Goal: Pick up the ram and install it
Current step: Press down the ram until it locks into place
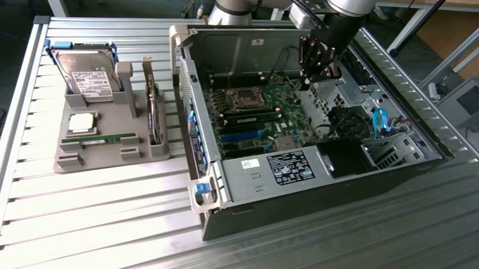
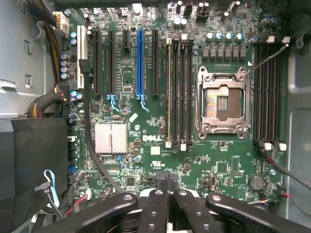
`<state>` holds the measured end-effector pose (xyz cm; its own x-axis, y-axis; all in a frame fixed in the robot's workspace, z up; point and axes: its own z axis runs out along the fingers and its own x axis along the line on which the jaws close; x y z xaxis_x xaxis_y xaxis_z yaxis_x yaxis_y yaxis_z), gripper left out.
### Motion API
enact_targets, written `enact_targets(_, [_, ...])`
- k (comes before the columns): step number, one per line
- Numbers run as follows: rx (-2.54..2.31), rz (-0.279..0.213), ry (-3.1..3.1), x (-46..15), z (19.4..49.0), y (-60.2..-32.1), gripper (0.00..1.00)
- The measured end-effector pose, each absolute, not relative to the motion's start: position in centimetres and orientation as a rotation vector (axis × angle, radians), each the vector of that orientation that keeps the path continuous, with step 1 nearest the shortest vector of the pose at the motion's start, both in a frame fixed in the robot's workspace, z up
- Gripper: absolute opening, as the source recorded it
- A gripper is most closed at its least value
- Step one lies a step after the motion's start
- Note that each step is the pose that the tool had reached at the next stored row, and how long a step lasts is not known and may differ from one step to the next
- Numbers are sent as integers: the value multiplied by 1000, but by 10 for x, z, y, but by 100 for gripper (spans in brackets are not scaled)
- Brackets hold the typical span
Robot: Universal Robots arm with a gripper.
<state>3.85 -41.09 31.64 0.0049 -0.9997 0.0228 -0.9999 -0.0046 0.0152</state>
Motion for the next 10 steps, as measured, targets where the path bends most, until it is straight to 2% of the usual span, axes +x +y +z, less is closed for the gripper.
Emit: enact_targets(10, [2059, 6, -2337, 36, 316, -411, 9])
